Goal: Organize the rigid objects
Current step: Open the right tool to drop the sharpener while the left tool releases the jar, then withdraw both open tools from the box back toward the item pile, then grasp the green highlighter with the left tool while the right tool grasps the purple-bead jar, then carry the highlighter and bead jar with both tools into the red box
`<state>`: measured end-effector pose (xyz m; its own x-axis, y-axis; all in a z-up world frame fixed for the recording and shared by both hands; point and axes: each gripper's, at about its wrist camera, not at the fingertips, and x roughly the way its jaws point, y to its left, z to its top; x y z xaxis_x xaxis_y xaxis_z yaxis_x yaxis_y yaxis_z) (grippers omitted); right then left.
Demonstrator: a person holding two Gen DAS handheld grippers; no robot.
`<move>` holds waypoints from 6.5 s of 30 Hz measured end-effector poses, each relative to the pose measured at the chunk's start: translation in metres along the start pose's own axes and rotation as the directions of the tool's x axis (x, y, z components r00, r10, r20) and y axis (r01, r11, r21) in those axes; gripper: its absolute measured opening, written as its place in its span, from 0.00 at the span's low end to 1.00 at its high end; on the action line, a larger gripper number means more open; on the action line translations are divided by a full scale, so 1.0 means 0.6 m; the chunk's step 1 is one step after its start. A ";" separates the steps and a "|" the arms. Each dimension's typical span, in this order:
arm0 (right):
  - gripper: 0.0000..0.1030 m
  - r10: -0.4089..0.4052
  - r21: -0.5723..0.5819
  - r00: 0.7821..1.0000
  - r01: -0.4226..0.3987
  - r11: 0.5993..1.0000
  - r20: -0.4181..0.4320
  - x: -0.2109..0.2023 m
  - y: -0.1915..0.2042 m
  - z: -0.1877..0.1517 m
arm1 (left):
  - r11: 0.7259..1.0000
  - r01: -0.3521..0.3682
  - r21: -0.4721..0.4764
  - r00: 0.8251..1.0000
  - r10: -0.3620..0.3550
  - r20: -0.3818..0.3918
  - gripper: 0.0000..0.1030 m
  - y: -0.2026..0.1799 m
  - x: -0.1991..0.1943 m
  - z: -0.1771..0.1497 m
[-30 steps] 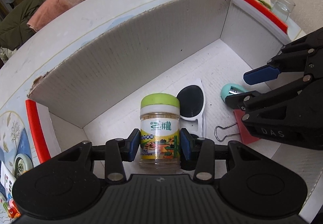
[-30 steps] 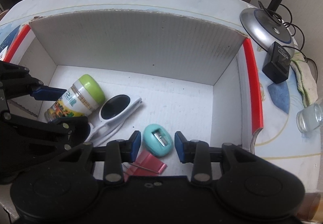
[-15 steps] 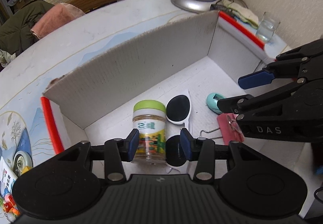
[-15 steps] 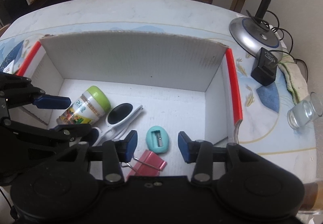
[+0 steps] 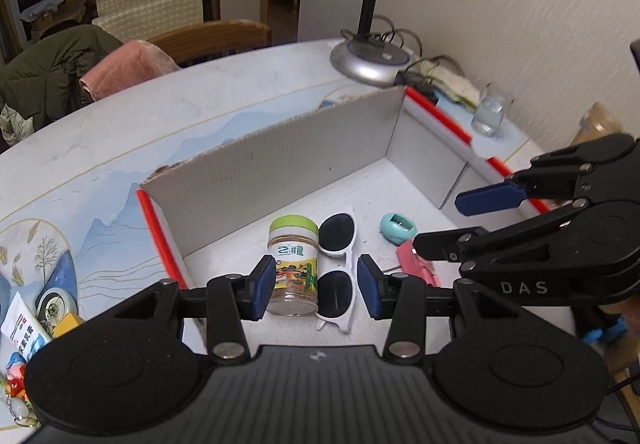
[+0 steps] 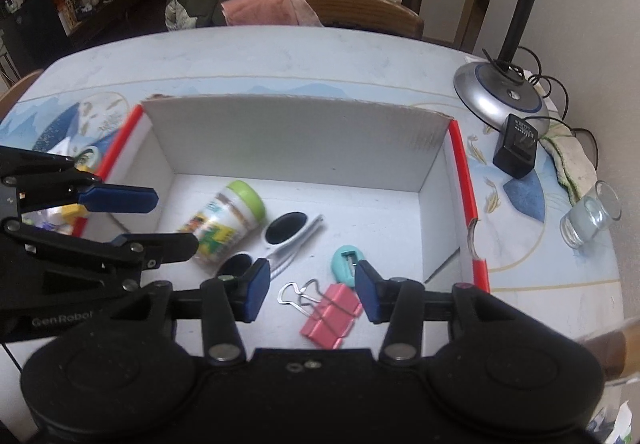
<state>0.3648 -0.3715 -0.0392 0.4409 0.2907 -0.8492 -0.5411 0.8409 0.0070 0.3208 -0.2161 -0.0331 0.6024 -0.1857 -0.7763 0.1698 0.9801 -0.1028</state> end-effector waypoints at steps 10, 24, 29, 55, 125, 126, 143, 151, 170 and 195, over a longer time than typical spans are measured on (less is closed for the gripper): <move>0.53 0.017 0.056 0.996 -0.022 0.998 0.092 -0.069 0.046 -0.027 | 1.000 0.030 -0.007 0.994 -0.029 0.104 0.56 0.027 -0.089 -0.031; 0.75 0.039 0.095 0.980 -0.059 0.994 0.194 -0.125 0.143 -0.058 | 0.999 0.018 -0.047 0.980 -0.008 0.196 0.68 0.109 -0.195 -0.105; 0.77 0.064 0.064 0.974 -0.079 0.995 0.217 -0.128 0.194 -0.066 | 0.998 0.002 -0.065 0.978 0.012 0.210 0.68 0.146 -0.225 -0.135; 0.91 0.181 -0.061 0.955 -0.171 0.983 0.236 -0.082 0.400 -0.062 | 0.981 -0.049 -0.190 0.975 0.088 0.204 1.00 0.351 -0.278 -0.277; 0.69 0.215 -0.204 0.977 -0.209 0.956 0.006 0.134 0.525 -0.013 | 0.993 -0.118 -0.012 0.990 0.119 0.074 0.15 0.400 -0.113 -0.364; 0.69 0.214 -0.198 0.977 -0.208 0.958 0.009 0.130 0.524 -0.015 | 0.993 -0.119 -0.017 0.990 0.120 0.073 0.15 0.396 -0.114 -0.365; 0.69 0.203 -0.086 0.975 -0.195 0.977 0.091 0.011 0.449 -0.034 | 0.991 -0.053 -0.121 0.990 0.068 0.127 0.15 0.351 -0.185 -0.336; 0.69 0.183 -0.052 0.972 -0.177 0.983 0.145 -0.051 0.394 -0.039 | 0.995 -0.009 -0.096 0.984 0.026 0.175 0.15 0.293 -0.222 -0.289; 0.69 0.125 0.034 0.966 -0.136 0.990 0.228 -0.105 0.218 -0.045 | 0.998 0.055 0.017 0.972 -0.058 0.228 0.15 0.129 -0.192 -0.163; 0.69 0.019 0.187 0.983 -0.054 0.981 0.185 -0.038 -0.062 -0.025 | 0.987 0.096 0.125 0.994 -0.103 0.046 0.15 -0.053 -0.010 -0.058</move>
<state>0.3642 -0.4166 -0.0280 0.5552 0.3858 -0.7368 -0.4208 0.8944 0.1513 0.2844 -0.2434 -0.0468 0.6172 -0.2884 -0.7321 0.3234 0.9412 -0.0982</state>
